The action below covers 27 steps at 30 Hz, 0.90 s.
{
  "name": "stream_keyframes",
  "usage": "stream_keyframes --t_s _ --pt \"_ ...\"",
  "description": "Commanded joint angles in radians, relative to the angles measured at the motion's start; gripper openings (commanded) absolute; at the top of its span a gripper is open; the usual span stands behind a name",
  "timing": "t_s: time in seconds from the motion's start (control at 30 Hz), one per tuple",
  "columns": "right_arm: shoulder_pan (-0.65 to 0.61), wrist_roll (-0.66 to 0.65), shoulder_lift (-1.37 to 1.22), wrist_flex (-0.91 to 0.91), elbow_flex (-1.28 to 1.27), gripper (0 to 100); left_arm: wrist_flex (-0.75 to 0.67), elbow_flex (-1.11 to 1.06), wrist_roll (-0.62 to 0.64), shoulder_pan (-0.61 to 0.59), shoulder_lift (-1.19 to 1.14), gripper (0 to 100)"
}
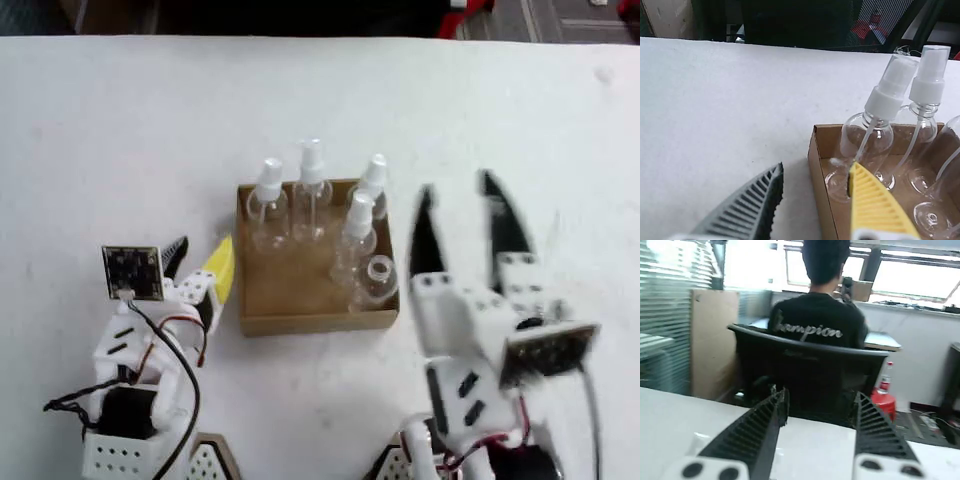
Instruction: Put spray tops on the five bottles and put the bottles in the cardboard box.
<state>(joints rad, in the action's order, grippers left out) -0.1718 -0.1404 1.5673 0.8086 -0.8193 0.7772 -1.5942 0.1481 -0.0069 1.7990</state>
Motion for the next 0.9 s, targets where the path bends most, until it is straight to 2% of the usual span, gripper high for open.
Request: stream_keyframes --t_s 0.0,0.17,0.27,0.33,0.47,0.63,0.77,0.87 --pt "0.182 -0.072 -0.139 0.107 0.147 17.3 -0.028 0.017 0.005 0.012 0.008 21" --pt "0.424 -0.199 -0.414 0.193 0.333 17.3 -0.028 0.015 0.005 0.007 0.008 21" --pt "0.533 -0.345 -0.581 0.248 0.434 17.3 -0.028 0.015 0.005 0.004 0.008 21" --pt "0.558 -0.531 -0.685 0.297 0.454 17.3 -0.028 0.015 0.005 0.004 0.008 21" --pt "0.607 -1.019 -0.857 0.387 0.376 17.3 -0.028 0.014 0.005 0.007 0.008 21" --pt "0.710 -1.459 -0.967 0.300 0.181 17.3 -0.054 -0.003 0.002 0.007 0.008 21" --pt "0.771 -1.711 -1.018 0.127 0.025 17.6 -0.100 -0.035 -0.051 0.012 0.008 21" --pt "0.782 -1.824 -1.041 0.059 -0.048 17.7 -0.115 -0.044 -0.054 0.012 0.008 21"
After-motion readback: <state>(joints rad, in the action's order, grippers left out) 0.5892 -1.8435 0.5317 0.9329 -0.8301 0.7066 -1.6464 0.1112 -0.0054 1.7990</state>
